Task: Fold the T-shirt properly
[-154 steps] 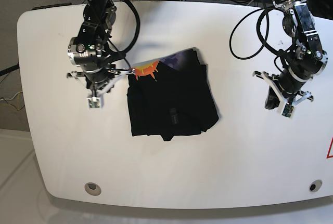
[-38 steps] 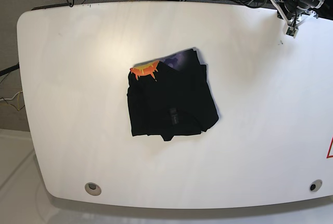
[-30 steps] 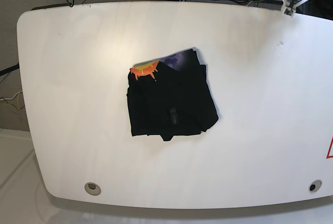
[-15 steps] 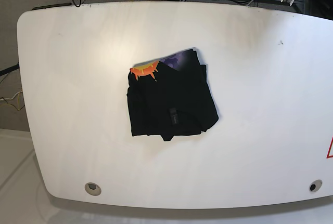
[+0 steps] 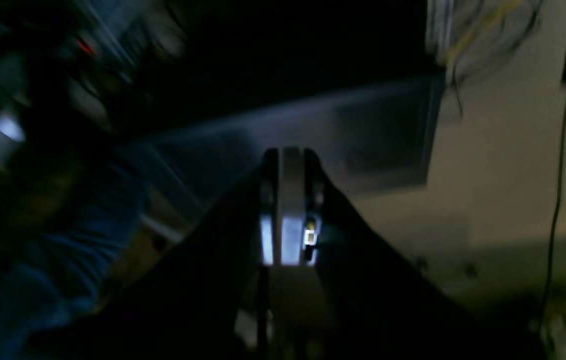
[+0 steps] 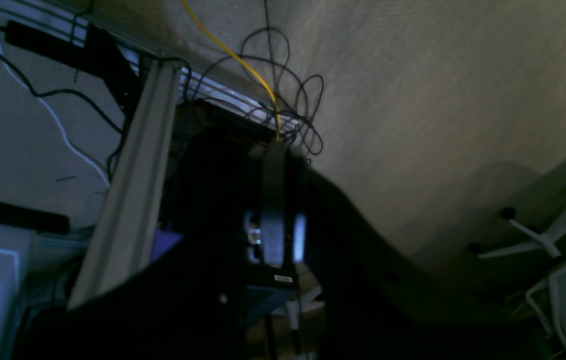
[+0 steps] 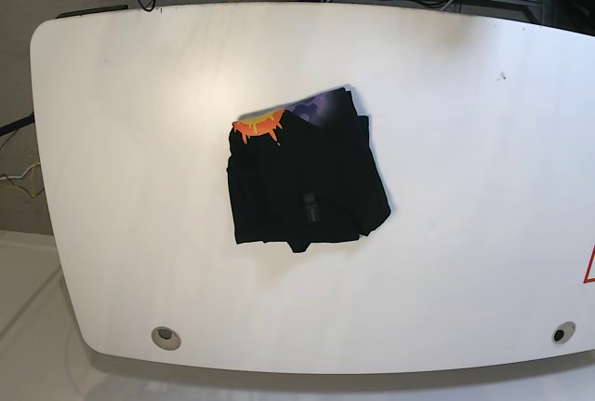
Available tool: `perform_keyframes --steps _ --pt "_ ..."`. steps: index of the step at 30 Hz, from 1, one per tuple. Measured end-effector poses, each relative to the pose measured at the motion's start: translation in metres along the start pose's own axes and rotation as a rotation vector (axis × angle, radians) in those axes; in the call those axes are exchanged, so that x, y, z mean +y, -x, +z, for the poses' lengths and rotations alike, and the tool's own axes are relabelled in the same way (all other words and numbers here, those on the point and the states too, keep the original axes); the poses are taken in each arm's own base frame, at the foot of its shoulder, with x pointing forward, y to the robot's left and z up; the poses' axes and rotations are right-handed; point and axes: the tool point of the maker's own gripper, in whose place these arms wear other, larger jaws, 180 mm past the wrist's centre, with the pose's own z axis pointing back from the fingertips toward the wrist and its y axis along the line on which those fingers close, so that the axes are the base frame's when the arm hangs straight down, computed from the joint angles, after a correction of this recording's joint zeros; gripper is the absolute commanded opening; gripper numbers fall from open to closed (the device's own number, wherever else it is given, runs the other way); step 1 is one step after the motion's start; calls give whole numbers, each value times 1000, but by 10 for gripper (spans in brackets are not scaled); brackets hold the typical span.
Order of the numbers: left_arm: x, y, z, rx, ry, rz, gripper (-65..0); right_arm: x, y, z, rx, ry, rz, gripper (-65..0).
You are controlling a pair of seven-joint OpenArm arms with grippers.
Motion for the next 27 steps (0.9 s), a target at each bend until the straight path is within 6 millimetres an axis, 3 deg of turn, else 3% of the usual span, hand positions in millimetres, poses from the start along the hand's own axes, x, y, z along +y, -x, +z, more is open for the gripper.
perform_keyframes --steps 5,11,23,27 --pt "-10 2 -20 25 23 54 -650 11 12 -8 45 -6 47 -650" --pt "-17 -15 -38 17 50 71 -650 22 20 -17 59 -25 59 -650" --pt "-31 11 -70 63 104 109 -650 12 61 -50 174 -5 74 -650" --pt "-26 14 -81 98 88 162 -650 8 70 -60 195 4 79 -650"
